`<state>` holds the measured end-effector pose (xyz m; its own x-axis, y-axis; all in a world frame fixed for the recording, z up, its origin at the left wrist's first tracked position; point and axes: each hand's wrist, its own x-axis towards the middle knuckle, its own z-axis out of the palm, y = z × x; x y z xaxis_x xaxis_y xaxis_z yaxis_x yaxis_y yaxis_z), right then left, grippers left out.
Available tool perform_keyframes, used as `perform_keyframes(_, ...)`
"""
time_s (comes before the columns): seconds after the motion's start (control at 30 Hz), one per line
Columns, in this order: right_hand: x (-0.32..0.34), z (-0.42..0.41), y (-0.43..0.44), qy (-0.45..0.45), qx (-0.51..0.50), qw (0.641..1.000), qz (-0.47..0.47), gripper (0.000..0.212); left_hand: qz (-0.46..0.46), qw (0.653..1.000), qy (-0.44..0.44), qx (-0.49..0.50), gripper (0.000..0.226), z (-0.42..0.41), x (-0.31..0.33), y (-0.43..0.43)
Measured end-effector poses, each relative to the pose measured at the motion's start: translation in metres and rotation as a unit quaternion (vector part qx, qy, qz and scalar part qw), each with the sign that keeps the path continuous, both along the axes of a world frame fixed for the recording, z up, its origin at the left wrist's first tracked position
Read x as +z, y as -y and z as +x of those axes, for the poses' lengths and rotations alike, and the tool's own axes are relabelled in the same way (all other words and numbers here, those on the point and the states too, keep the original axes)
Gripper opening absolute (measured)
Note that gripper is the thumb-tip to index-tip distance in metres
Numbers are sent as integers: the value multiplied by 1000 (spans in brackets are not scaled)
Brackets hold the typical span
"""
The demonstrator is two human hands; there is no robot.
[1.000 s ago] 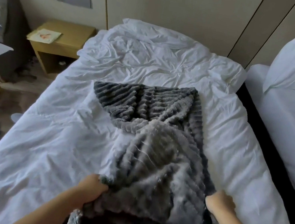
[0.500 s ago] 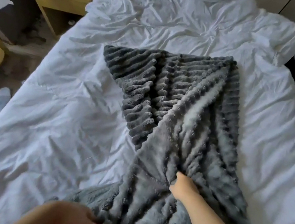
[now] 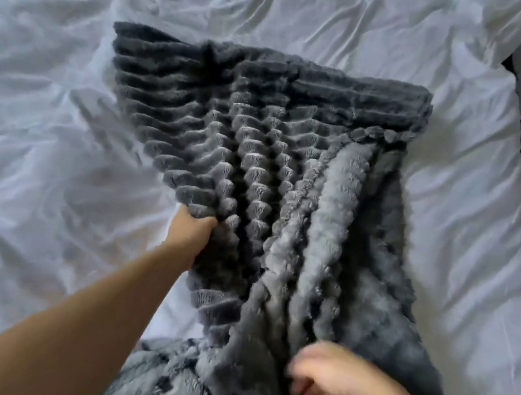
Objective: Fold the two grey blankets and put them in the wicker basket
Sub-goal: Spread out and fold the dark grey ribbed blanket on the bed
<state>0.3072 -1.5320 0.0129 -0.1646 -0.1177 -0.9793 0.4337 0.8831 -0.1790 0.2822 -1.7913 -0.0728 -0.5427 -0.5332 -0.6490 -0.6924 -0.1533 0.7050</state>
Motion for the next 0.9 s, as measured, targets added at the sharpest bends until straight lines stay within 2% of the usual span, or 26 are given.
perform_keyframes(0.03, -7, -19, 7, -113, -145, 983, -14, 13, -86, 992, 18, -90, 6, 8, -3, -4)
perform_keyframes(0.07, -10, -42, 13, -249, -238, 939, -17, 12, -136, 967, 38, -211, 11, 21, 6, -13)
perform_keyframes(0.1, -15, -66, 21, -385, -271, 882, 6, 10, -149, 930, 52, -332, 17, 33, 8, -22)
perform_keyframes(0.13, -18, -86, 32, -450, -273, 850, 14, 10, -124, 895, 72, -422, 16, 49, 11, -29)
perform_keyframes(0.17, -21, -100, 45, -472, -257, 844, 0, 14, -101, 856, 92, -499, 9, 63, 11, -35)
perform_keyframes(0.2, -25, -107, 57, -449, -237, 861, -28, 29, -75, 822, 117, -552, 15, 78, 15, -38)
perform_keyframes(0.23, -31, -110, 68, -407, -209, 888, -38, 54, -60, 791, 127, -595, 27, 91, 17, -41)
perform_keyframes(0.27, -40, -108, 76, -360, -151, 920, -23, 80, -26, 775, 137, -616, 34, 100, 18, -42)
perform_keyframes(0.3, -50, -101, 81, -324, -73, 943, 18, 97, 21, 774, 145, -616, 33, 105, 19, -40)
perform_keyframes(0.33, -60, -92, 81, -314, -4, 947, 70, 103, 96, 787, 152, -590, 27, 107, 22, -36)
perform_keyframes(0.37, -68, -83, 77, -327, 38, 937, 117, 98, 189, 803, 152, -545, 21, 106, 24, -29)
perform_keyframes(0.4, -72, -79, 72, -349, 44, 926, 136, 86, 265, 821, 142, -486, 23, 103, 26, -21)
perform_keyframes(0.43, -73, -75, 66, -373, 25, 919, 129, 72, 300, 851, 126, -412, 31, 97, 30, -11)
perform_keyframes(0.5, -74, -70, 47, -376, -35, 923, 72, 57, 263, 935, 97, -218, 53, 86, 25, 9)
perform_keyframes(0.53, -71, -67, 35, -352, -49, 934, 40, 54, 255, 958, 79, -103, 56, 79, 21, 19)
perform_keyframes(0.6, -62, -54, 9, -267, -29, 963, -14, 39, 286, 953, 35, 97, 46, 61, 13, 34)
perform_keyframes(0.63, -57, -46, -2, -204, 10, 979, -11, 41, 291, 945, 32, 148, 41, 50, 10, 38)
perform_keyframes(0.67, -50, -39, -12, -139, 88, 986, 9, 48, 297, 939, 41, 167, 38, 41, 7, 38)
perform_keyframes(0.7, -41, -35, -19, -91, 178, 978, 56, 55, 308, 933, 47, 178, 36, 33, 6, 35)
perform_keyframes(0.73, -35, -35, -25, -65, 256, 959, 100, 61, 321, 927, 49, 189, 29, 26, 8, 30)
perform_keyframes(0.77, -28, -38, -28, -48, 292, 944, 144, 67, 334, 920, 50, 200, 22, 21, 11, 24)
perform_keyframes(0.83, -14, -50, -27, -31, 270, 942, 198, 79, 362, 913, 34, 187, 16, 18, 26, 13)
perform_keyframes(0.87, -7, -58, -23, -53, 242, 945, 212, 77, 370, 914, 7, 169, 15, 20, 35, 9)
perform_keyframes(0.9, -4, -66, -20, -124, 198, 947, 220, 70, 360, 921, -31, 148, 14, 24, 43, 5)
